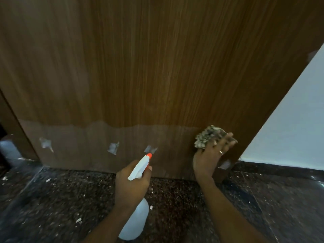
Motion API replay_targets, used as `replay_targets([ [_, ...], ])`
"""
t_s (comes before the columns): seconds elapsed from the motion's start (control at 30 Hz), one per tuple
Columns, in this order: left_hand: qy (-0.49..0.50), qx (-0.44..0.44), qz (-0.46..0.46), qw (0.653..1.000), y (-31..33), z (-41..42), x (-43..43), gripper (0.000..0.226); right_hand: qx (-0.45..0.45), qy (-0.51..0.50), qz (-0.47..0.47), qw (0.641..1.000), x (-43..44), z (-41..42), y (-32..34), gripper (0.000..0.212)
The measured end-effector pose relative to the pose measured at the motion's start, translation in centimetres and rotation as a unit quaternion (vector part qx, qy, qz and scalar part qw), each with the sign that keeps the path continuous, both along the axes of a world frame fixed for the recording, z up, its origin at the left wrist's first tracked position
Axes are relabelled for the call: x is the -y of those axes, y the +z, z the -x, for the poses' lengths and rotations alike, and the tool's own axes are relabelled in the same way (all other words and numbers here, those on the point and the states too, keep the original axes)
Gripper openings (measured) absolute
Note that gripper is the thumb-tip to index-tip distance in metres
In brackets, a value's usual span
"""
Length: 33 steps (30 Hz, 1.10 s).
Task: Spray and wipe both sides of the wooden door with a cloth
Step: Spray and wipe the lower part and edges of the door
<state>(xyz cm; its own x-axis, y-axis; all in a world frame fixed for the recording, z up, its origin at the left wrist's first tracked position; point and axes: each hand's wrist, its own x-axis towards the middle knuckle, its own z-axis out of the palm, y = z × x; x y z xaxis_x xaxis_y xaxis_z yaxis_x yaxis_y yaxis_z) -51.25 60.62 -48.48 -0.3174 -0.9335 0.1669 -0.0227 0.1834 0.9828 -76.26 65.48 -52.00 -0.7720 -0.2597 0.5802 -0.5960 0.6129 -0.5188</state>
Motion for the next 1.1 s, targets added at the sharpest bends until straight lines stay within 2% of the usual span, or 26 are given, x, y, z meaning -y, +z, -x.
replay_targets([
  [0.1, 0.012, 0.008, 0.004, 1.0, -0.3, -1.0, 1.2, 0.031, -0.139, 0.099, -0.089, 0.981, 2.5, -2.9, -0.1, 0.074],
  [0.2, 0.022, 0.005, 0.007, 1.0, -0.5, -1.7, 2.1, 0.033, -0.189, 0.136, -0.151, 0.961, 2.1, -3.6, -4.3, 0.09],
  [0.27, 0.03, -0.003, 0.004, 1.0, -0.2, -2.3, 2.5, 0.034, -0.143, 0.1, -0.169, 0.97, 0.4, -3.3, -6.0, 0.108],
  [0.3, 0.035, -0.006, -0.002, 0.999, 0.0, -2.6, 2.6, 0.032, -0.112, 0.074, -0.157, 0.978, 0.0, -3.2, -6.0, 0.11],
  [0.43, 0.047, -0.014, -0.019, 0.999, 0.1, -3.7, 3.3, 0.028, 0.006, 0.015, -0.006, 1.0, 2.7, -4.5, -1.3, 0.089],
  [0.5, 0.056, -0.007, -0.004, 0.998, -0.1, -4.3, 3.8, 0.028, -0.043, 0.028, 0.0, 0.999, 4.9, -5.9, 1.1, 0.086],
  [0.57, 0.064, 0.0, 0.005, 0.998, 0.1, -4.9, 4.1, 0.031, -0.14, 0.083, -0.062, 0.985, 6.8, -7.4, 1.6, 0.089],
  [0.63, 0.071, 0.008, 0.014, 0.997, 0.2, -5.6, 4.6, 0.034, -0.219, 0.13, -0.134, 0.958, 7.9, -8.6, -0.1, 0.097],
  [0.7, 0.073, 0.009, 0.011, 0.997, 0.4, -6.3, 4.8, 0.029, -0.256, 0.155, -0.183, 0.936, 7.6, -8.7, -2.9, 0.096],
  [0.77, 0.076, 0.001, 0.005, 0.997, 0.8, -7.2, 4.9, 0.034, -0.244, 0.146, -0.198, 0.938, 6.2, -7.9, -5.0, 0.1],
  [0.83, 0.077, -0.006, -0.001, 0.997, 1.1, -8.4, 5.2, 0.032, -0.184, 0.106, -0.183, 0.96, 5.3, -7.8, -5.1, 0.109],
  [0.93, 0.093, -0.018, -0.003, 0.996, 1.5, -10.3, 5.8, 0.032, -0.08, 0.035, -0.114, 0.99, 7.4, -9.9, -1.9, 0.11],
  [0.97, 0.1, -0.016, -0.002, 0.995, 1.5, -10.9, 6.0, 0.035, -0.072, 0.037, -0.098, 0.992, 8.8, -11.0, -0.4, 0.106],
  [1.03, 0.11, -0.01, -0.01, 0.994, 1.6, -12.0, 6.5, 0.037, -0.149, 0.09, -0.111, 0.978, 11.4, -12.8, 1.4, 0.092],
  [1.1, 0.116, -0.006, -0.017, 0.993, 1.4, -13.0, 7.1, 0.034, -0.271, 0.167, -0.167, 0.933, 13.1, -14.0, 0.8, 0.085],
])
